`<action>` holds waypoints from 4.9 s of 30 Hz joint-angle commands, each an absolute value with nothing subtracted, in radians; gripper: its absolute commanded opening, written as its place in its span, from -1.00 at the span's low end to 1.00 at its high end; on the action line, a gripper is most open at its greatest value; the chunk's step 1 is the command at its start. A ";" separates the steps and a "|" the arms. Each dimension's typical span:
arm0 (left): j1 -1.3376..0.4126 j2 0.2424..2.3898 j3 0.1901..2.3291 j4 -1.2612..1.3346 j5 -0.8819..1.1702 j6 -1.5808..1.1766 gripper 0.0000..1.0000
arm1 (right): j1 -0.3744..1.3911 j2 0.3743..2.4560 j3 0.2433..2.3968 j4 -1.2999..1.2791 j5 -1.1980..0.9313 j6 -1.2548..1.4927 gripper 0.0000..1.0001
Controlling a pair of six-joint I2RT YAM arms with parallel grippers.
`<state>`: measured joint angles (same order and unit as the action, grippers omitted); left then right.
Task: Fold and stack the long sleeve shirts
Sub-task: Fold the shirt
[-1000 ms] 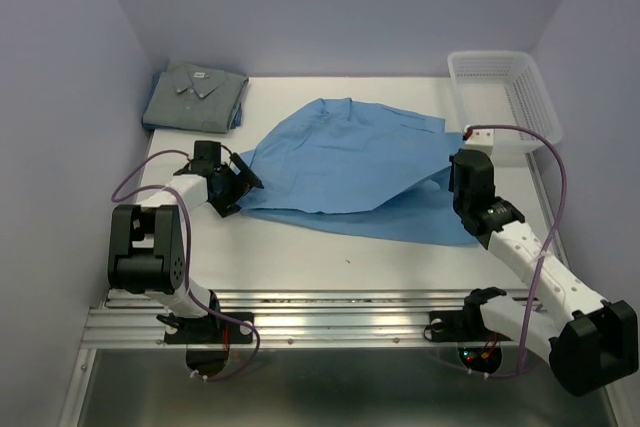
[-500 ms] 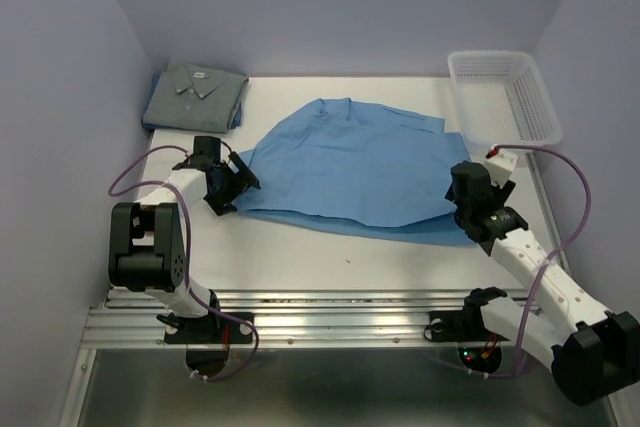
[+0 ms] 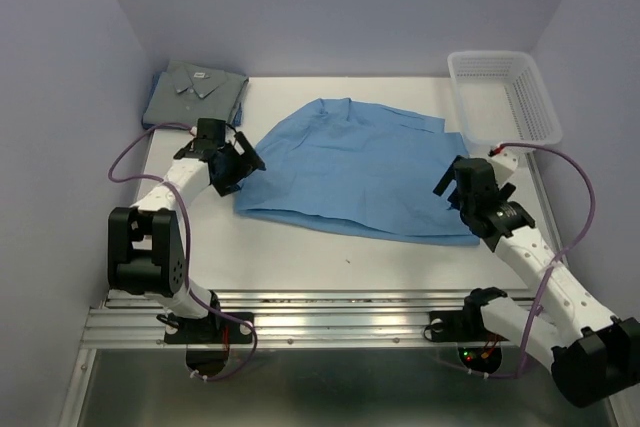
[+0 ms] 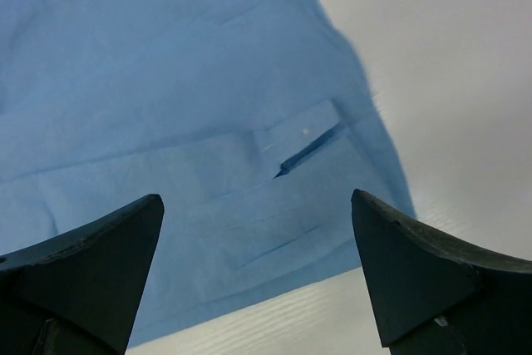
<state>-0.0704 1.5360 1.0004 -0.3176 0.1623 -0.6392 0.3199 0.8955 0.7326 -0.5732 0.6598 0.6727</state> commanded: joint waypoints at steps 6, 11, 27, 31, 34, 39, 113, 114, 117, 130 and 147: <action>-0.284 1.566 1.043 -0.199 0.313 -0.630 0.97 | 0.316 1.155 0.732 -0.276 0.161 0.638 1.00; -0.288 1.618 0.931 -0.156 0.322 -0.635 0.97 | 0.316 1.331 0.726 -0.278 0.259 0.660 1.00; -0.276 1.468 0.683 -0.413 0.126 -0.696 0.97 | 0.293 1.317 0.528 -0.392 0.109 0.788 1.00; -0.278 1.404 0.647 -0.478 0.104 -0.701 0.97 | 0.293 1.223 0.500 -0.495 0.109 0.811 1.00; -0.278 1.355 0.641 -0.509 0.130 -0.703 0.97 | 0.293 1.184 0.495 -0.528 0.100 0.789 1.00; -0.278 1.304 0.771 -0.610 0.011 -0.713 0.97 | 0.293 1.161 0.553 -0.528 0.099 0.715 1.00; -0.318 2.545 2.290 -0.506 0.002 0.086 -1.00 | 0.163 2.000 1.486 -0.472 0.299 0.302 1.00; -0.313 2.534 2.290 -0.496 -0.102 0.046 -1.00 | 0.163 2.017 1.505 -0.472 0.302 0.295 1.00; -0.293 2.470 2.270 -0.468 -0.140 0.006 -1.00 | 0.163 2.042 1.542 -0.474 0.302 0.302 1.00; -0.202 2.295 2.151 -0.380 -0.002 -0.077 -1.00 | 0.163 2.161 1.721 -0.414 0.364 0.402 1.00; -0.199 2.260 2.120 -0.376 0.055 -0.092 -1.00 | 0.172 2.367 1.936 -0.362 0.252 0.373 0.95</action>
